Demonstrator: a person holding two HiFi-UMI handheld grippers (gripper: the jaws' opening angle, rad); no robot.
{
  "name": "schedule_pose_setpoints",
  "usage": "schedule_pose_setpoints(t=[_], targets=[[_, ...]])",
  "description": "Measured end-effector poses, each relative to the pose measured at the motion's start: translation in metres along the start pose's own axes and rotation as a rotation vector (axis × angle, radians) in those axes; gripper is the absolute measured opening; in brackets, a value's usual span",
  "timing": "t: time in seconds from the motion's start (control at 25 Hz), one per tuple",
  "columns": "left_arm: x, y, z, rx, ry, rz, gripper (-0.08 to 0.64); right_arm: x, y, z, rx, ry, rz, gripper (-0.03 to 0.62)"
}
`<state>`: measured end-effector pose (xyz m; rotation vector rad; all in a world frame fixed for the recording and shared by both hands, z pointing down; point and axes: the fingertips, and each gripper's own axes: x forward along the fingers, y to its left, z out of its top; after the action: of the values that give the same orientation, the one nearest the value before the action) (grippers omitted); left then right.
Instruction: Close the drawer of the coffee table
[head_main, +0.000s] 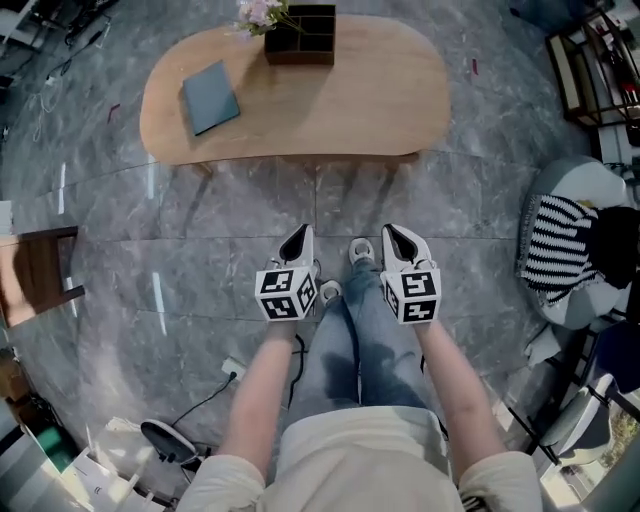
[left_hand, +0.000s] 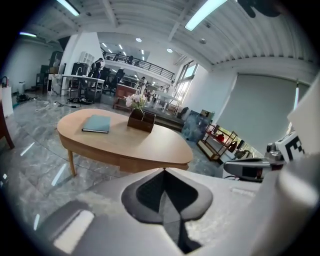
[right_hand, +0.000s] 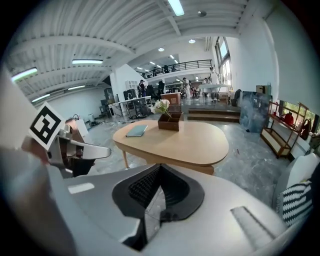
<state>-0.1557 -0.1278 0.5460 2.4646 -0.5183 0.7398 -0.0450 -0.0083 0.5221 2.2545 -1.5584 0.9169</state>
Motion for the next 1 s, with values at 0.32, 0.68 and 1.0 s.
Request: schedule_pose_setpoints(t=[0.32, 0.68, 1.0], targets=[[-0.078, -0.047, 0.027, 0.041, -0.033, -0.034, 0.000, -0.080, 0.046, 0.045, -0.027, -0.074, 0.061, 0.002], [-0.149, -0.097, 0.074, 0.075, -0.064, -0.104, 0.000, -0.153, 0.071, 0.098, -0.001, -0.155, 0.079, 0.002], [-0.195, -0.128, 0.109, 0.121, -0.115, -0.155, 0.000, -0.197, 0.090, 0.145, -0.033, -0.251, 0.098, 0.002]])
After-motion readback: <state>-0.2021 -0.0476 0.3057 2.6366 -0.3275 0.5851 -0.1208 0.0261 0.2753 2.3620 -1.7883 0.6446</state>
